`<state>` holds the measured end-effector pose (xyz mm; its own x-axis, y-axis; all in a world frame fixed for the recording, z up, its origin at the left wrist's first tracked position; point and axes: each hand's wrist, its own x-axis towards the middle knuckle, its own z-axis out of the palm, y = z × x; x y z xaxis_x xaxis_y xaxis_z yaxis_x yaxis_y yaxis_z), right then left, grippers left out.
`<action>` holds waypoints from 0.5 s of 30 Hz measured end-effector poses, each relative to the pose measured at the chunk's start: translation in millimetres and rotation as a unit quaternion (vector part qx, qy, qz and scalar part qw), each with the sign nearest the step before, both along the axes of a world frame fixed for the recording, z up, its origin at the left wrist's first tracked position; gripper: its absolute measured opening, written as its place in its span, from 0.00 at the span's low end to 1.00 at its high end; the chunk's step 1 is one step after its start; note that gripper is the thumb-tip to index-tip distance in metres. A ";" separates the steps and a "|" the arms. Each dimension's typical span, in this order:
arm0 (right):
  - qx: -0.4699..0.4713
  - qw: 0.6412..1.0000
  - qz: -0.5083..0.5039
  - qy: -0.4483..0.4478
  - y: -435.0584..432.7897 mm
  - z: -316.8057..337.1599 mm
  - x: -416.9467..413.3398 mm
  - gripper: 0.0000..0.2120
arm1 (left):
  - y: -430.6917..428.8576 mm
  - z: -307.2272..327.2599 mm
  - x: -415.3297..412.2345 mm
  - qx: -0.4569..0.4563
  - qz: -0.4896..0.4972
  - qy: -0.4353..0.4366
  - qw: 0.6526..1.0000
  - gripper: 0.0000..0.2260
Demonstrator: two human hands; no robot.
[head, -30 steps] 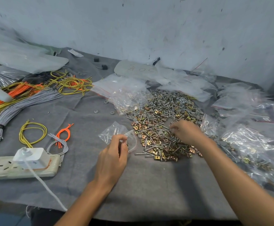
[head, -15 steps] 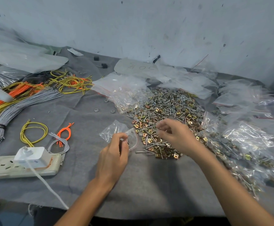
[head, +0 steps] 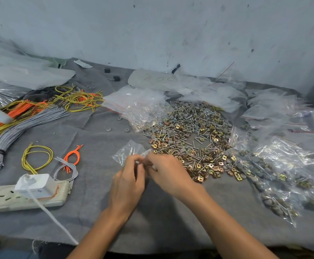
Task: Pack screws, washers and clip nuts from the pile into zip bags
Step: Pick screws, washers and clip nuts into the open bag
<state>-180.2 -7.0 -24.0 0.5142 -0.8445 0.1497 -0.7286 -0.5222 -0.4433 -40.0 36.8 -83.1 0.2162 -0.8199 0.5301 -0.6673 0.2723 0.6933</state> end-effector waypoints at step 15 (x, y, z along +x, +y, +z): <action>0.091 0.963 -0.186 0.175 -99.6 9.4 -83.9 0.11 | 2.0 6.4 -2.8 0.009 0.007 0.010 1.000 0.11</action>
<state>-264.1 -106.6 -14.5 0.1636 -0.9758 -0.1450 -0.9714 -0.1336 -0.1964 -42.8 38.8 -76.6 0.2377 -0.8264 0.5105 -0.6562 0.2509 0.7116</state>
